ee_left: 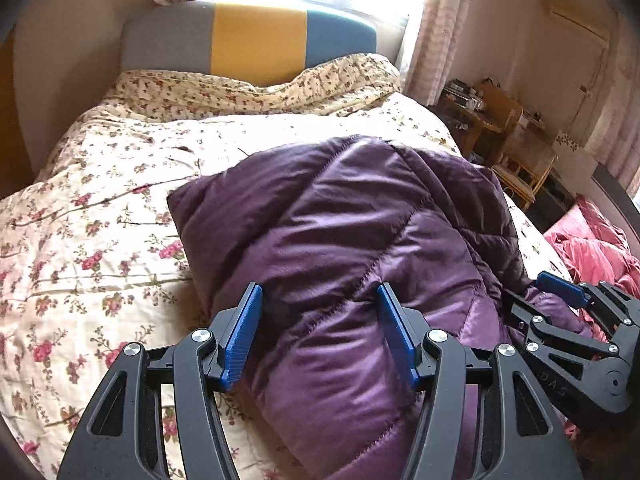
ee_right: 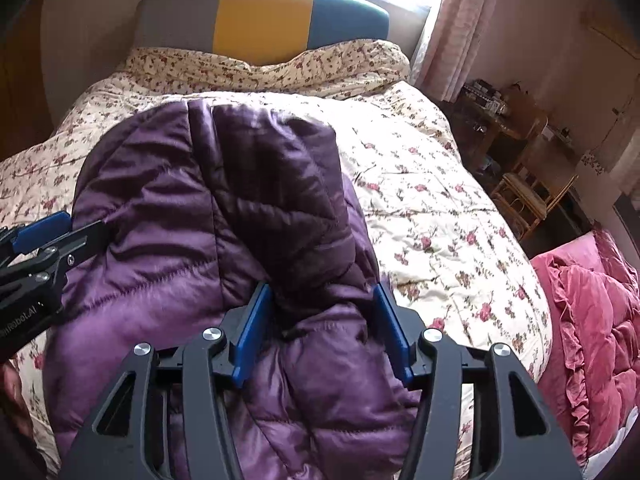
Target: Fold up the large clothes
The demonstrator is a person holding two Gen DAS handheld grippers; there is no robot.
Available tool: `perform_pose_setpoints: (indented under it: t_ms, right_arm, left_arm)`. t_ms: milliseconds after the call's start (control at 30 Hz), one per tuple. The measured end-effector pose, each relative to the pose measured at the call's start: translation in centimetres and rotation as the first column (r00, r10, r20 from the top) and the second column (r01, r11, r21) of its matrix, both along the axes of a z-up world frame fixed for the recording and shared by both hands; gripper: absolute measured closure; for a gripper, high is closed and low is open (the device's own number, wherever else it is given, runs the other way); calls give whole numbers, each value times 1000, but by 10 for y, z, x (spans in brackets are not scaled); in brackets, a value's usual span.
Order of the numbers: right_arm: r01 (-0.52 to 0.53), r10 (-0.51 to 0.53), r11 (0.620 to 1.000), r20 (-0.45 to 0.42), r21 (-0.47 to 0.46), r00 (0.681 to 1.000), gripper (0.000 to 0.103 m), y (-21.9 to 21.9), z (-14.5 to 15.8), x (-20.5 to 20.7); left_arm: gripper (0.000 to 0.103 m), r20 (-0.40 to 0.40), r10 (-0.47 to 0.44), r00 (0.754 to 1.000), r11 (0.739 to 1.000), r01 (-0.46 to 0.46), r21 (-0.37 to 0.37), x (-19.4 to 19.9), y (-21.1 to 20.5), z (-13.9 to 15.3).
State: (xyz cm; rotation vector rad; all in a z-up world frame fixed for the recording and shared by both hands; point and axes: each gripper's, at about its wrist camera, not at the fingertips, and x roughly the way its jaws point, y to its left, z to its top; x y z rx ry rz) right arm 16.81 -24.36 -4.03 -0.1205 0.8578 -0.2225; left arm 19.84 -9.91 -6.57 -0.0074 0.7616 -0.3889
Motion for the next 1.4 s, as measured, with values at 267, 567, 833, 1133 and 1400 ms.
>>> perform_pose_setpoints:
  t_ms: [267, 567, 833, 1133, 1400]
  right_arm:
    - [35, -34, 999, 26, -16, 999, 39, 5, 7, 26]
    - [35, -37, 999, -74, -24, 997, 27, -4, -33, 54]
    - [23, -8, 994, -130, 108, 991, 25, -25, -64, 61]
    - [-70, 100, 973, -127, 219, 987, 54, -27, -66, 63]
    - [-137, 152, 974, -70, 183, 986, 81, -11, -52, 51]
  left_arm:
    - [44, -10, 62, 998, 998, -62, -7, 21, 10, 5]
    - [21, -94, 102, 990, 995, -101, 13, 42, 19, -25]
    - [19, -128, 94, 987, 995, -96, -12, 46, 15, -51]
    - [39, -111, 47, 993, 992, -59, -110, 44, 8, -57]
    - [67, -82, 18, 996, 986, -31, -164, 36, 13, -38]
